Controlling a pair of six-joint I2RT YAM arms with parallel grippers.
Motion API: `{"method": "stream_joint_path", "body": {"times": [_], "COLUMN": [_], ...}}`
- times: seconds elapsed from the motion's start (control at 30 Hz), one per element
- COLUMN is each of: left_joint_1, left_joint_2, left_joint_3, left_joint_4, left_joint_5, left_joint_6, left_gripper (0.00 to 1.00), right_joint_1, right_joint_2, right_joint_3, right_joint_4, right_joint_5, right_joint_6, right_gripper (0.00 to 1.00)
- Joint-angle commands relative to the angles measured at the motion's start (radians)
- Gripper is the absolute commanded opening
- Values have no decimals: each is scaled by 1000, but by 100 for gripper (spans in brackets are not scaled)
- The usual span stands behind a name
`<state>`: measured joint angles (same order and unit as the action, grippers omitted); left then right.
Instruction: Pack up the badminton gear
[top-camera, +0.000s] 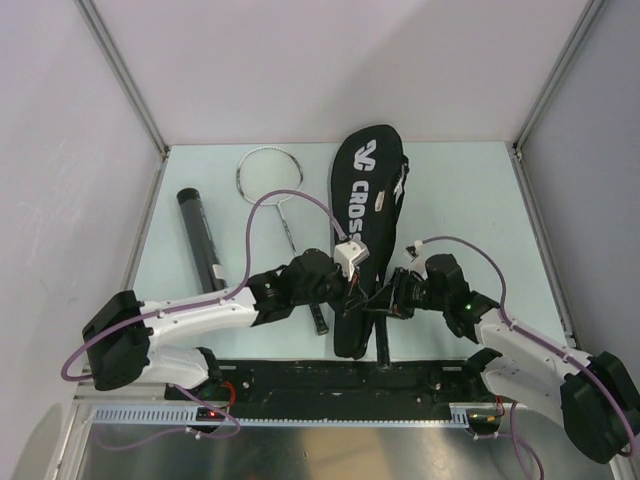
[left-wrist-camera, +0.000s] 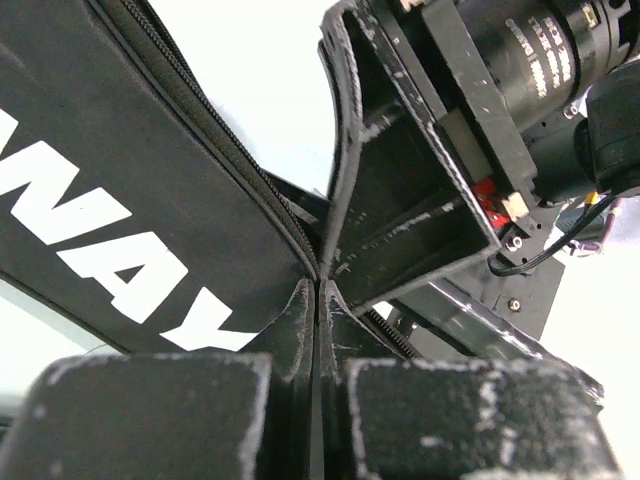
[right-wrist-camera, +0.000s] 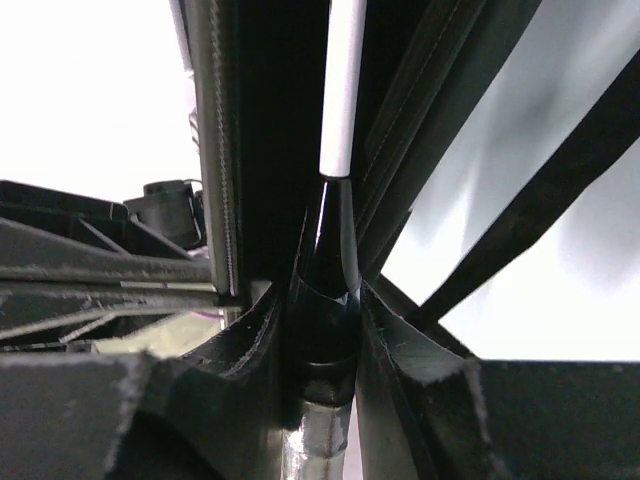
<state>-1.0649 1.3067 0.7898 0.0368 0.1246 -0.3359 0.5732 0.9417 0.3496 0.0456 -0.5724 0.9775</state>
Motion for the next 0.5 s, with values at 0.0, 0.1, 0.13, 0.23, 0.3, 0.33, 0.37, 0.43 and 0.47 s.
{"method": "stream_joint_path", "body": {"times": [0.0,0.1,0.13,0.23,0.3,0.33,0.37,0.43,0.47], "left_joint_1": [-10,-12,-12,-13,-12,-10,-7,-1,1], "left_joint_2": [-43,-41,-39,-44,-49,-50,-48,-35,-24], "left_joint_3": [-19,-25,-25,-30,-40,-45,-48,-47,-47], "left_joint_4": [106,138,144,150,148,145,136,115,108], "left_joint_5": [62,79,80,44,-7,-31,-68,-126,-147], "left_joint_6": [-18,-61,-76,-106,-123,-129,-134,-134,-134], "left_gripper": [0,0,0,0,0,0,0,0,0], "right_joint_1": [-15,-21,-23,-28,-29,-31,-31,-32,-31], "right_joint_2": [25,61,74,117,124,121,117,97,80], "right_joint_3": [79,85,88,97,99,99,100,109,114], "right_joint_4": [146,172,177,187,179,173,159,110,74], "right_joint_5": [123,196,209,221,234,236,235,231,233], "right_joint_6": [-63,-62,-59,-40,-8,13,27,43,46], "right_gripper": [0,0,0,0,1,2,5,13,17]}}
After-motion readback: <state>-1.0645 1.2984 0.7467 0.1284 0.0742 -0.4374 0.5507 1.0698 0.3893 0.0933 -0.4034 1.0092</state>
